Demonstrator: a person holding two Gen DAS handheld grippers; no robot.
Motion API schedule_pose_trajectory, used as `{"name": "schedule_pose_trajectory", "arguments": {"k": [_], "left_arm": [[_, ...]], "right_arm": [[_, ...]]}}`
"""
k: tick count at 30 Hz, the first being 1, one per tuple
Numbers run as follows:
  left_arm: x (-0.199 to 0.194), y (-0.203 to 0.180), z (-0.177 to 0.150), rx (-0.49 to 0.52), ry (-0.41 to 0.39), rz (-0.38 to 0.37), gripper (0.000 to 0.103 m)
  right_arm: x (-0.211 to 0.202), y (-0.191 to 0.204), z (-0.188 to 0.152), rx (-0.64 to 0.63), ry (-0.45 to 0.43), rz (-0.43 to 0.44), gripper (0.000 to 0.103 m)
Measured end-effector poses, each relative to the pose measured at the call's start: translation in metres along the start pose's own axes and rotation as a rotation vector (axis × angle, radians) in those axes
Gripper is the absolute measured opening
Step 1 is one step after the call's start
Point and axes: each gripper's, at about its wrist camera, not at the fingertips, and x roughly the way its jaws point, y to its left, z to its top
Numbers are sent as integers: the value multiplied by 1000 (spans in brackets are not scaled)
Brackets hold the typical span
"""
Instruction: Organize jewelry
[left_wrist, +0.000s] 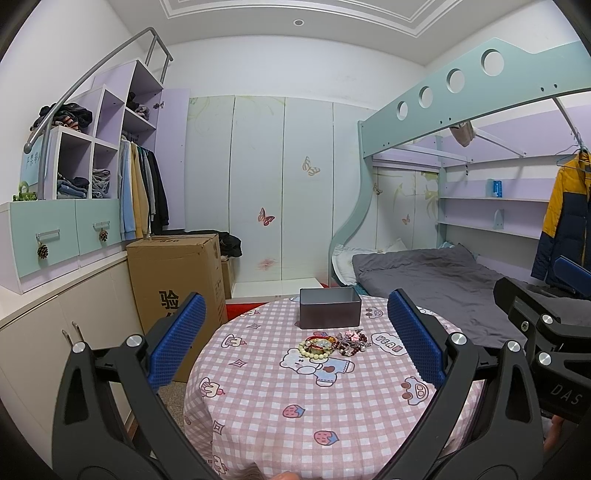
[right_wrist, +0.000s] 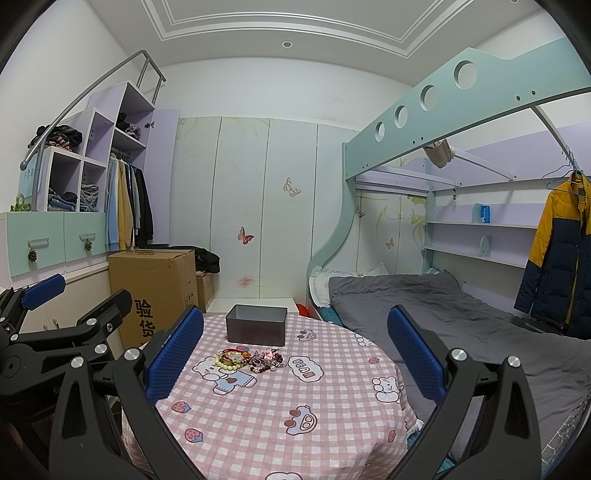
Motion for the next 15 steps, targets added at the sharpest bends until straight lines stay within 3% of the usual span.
{"name": "schedule_pose_trajectory", "arguments": {"k": [15], "left_arm": [[4, 2, -6, 0, 25, -3, 97]], "right_arm": [[8, -2, -5, 21, 4, 5, 96]]}}
